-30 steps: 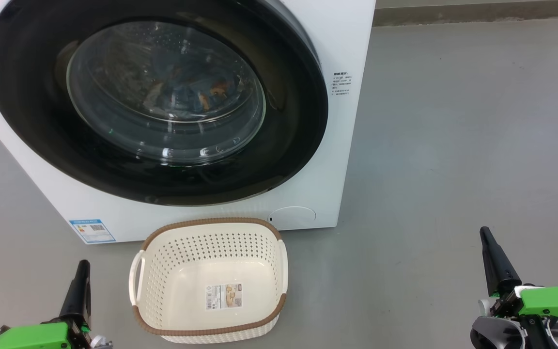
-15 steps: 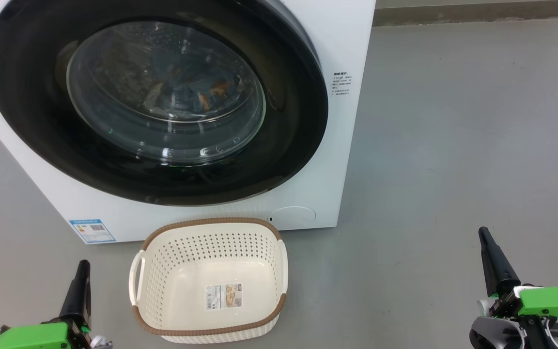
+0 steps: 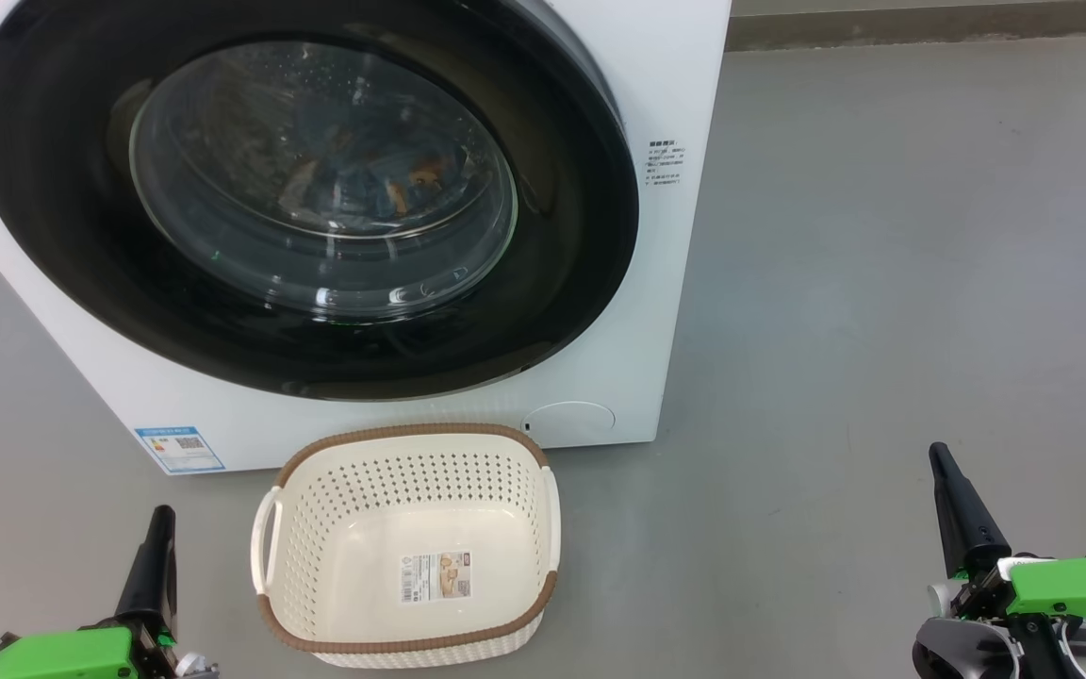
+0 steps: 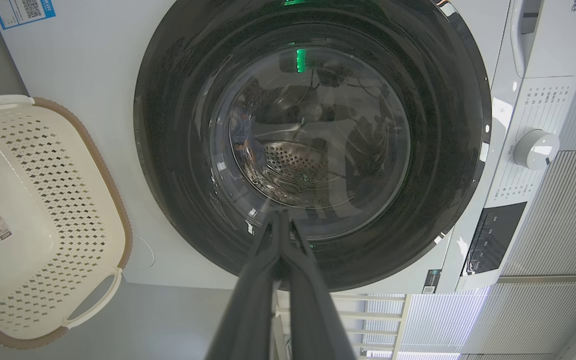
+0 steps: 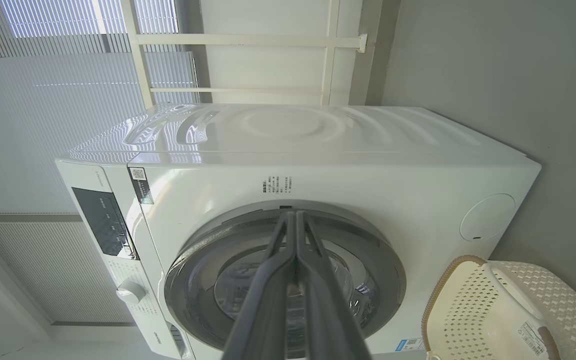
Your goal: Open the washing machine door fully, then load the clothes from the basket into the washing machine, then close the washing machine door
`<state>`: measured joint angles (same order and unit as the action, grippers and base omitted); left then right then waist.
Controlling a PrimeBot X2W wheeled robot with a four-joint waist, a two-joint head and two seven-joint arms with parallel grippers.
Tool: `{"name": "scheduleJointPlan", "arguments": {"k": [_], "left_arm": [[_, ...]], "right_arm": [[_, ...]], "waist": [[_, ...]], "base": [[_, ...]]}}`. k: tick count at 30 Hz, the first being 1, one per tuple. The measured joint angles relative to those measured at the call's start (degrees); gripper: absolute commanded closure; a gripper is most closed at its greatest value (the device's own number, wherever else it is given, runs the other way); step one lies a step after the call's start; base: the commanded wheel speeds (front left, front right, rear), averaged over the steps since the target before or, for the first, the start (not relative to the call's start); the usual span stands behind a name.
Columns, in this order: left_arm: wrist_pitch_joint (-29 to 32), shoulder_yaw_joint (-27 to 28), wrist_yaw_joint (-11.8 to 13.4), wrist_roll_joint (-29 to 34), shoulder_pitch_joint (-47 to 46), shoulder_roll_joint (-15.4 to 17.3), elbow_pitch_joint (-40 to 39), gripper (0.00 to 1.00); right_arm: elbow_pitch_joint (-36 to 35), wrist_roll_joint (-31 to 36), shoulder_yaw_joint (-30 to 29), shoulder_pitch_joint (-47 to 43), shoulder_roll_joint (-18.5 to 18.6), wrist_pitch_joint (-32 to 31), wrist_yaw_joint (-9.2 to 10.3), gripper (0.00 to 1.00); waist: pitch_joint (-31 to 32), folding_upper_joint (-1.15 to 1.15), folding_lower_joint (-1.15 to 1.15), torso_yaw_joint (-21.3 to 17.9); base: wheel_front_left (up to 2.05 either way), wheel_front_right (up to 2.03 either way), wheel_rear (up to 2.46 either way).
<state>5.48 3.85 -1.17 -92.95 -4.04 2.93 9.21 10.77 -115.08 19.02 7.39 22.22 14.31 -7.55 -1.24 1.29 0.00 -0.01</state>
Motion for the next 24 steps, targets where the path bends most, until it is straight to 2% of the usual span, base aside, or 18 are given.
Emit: {"name": "scheduleJointPlan", "arguments": {"k": [24], "left_arm": [[0.0,0.1,0.0,0.0,0.0,-0.2,0.0,1.0]], "right_arm": [[-0.1,0.0,0.1,0.0,0.2,0.0,-0.01,1.0]], "waist": [[0.0,0.0,0.0,0.0]], "base": [[0.0,0.0,0.0]]}}
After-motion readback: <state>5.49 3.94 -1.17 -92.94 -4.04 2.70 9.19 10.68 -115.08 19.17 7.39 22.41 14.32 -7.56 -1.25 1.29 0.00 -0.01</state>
